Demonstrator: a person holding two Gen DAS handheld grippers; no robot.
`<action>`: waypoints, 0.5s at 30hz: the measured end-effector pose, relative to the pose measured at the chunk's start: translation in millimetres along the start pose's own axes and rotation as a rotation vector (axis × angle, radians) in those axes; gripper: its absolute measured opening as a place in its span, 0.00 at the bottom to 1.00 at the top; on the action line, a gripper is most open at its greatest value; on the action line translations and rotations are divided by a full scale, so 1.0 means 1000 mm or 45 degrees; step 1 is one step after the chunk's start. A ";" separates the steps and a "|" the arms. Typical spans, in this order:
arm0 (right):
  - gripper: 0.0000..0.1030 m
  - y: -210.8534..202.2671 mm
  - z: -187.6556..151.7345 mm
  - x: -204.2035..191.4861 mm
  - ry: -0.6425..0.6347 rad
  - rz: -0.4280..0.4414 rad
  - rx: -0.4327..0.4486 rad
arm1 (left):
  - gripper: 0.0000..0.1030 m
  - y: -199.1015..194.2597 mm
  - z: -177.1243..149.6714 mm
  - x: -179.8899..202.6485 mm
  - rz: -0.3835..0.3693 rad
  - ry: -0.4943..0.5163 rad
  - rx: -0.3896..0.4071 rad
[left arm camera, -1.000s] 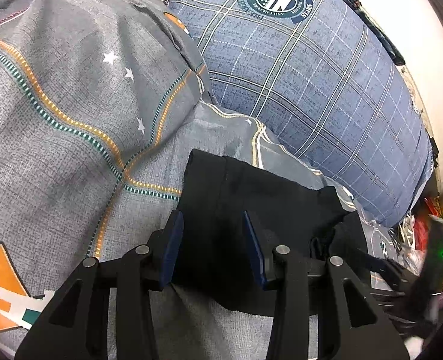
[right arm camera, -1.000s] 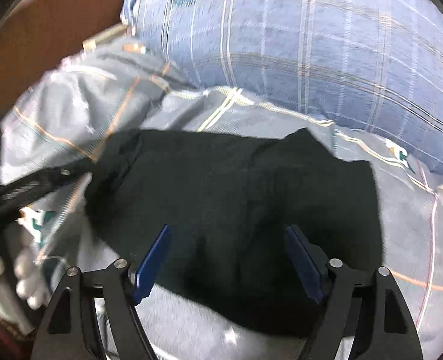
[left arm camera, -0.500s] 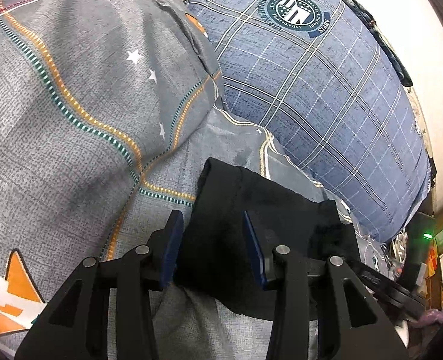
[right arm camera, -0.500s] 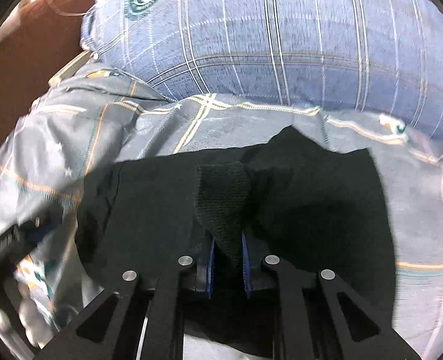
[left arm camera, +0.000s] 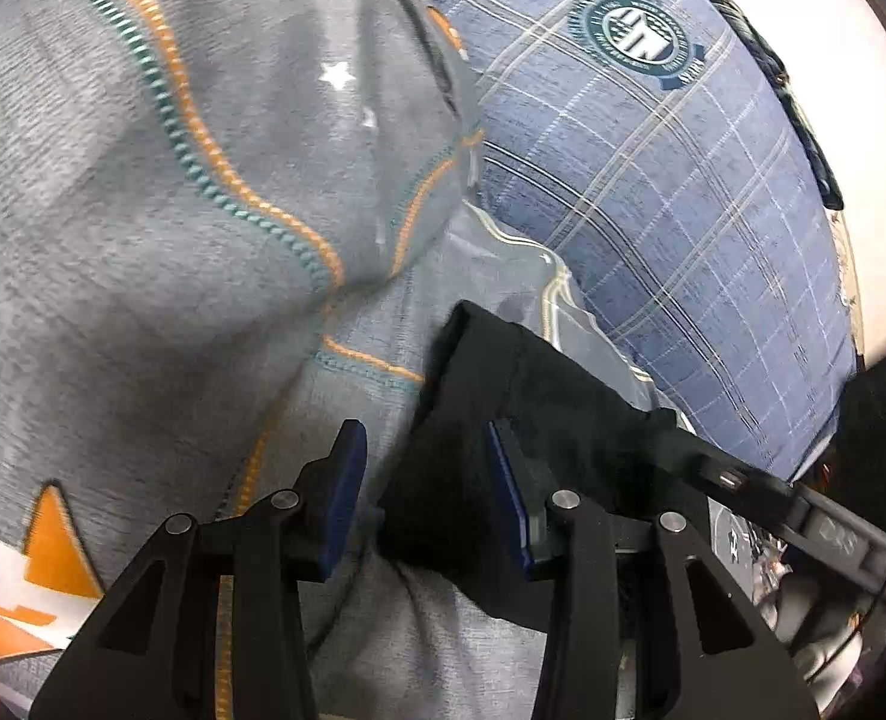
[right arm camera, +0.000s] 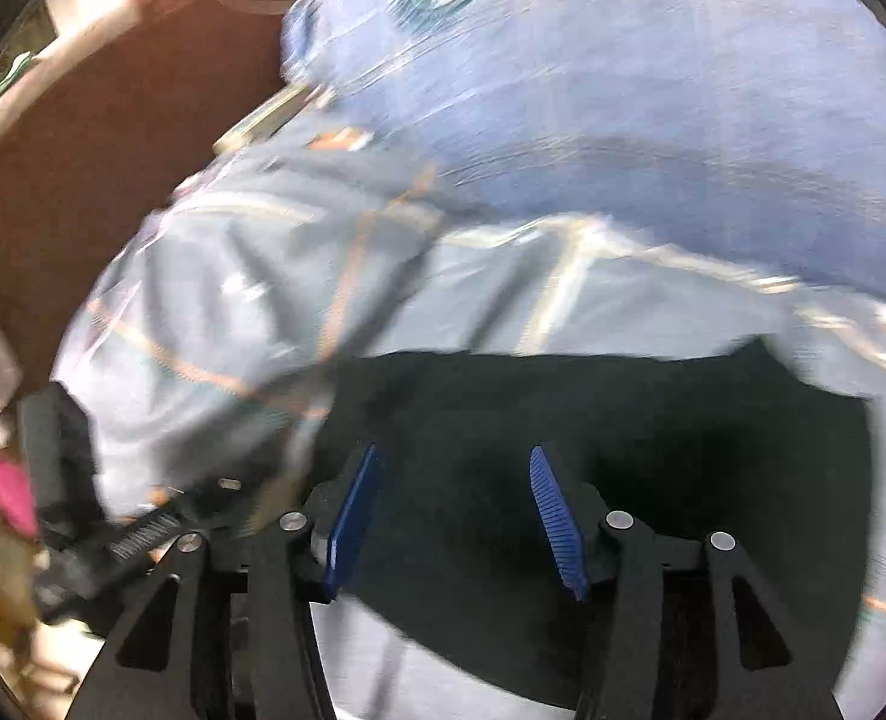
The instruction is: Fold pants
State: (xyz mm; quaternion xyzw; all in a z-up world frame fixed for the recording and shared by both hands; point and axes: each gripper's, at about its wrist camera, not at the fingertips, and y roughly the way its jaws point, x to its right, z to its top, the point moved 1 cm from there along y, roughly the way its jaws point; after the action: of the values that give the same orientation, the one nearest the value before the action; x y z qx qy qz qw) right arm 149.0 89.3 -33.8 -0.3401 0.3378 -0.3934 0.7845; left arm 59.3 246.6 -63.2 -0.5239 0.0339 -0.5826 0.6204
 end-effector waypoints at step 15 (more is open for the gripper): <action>0.74 0.148 0.046 -0.078 -0.321 -0.453 -0.473 | 0.32 -0.038 0.010 -0.025 -0.030 -0.066 0.151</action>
State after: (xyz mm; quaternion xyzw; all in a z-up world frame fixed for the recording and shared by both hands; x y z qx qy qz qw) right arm 206.8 235.4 -107.0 -0.5782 0.2390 -0.4111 0.6631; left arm 32.2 280.4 -46.8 -0.5014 -0.0229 -0.5770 0.6443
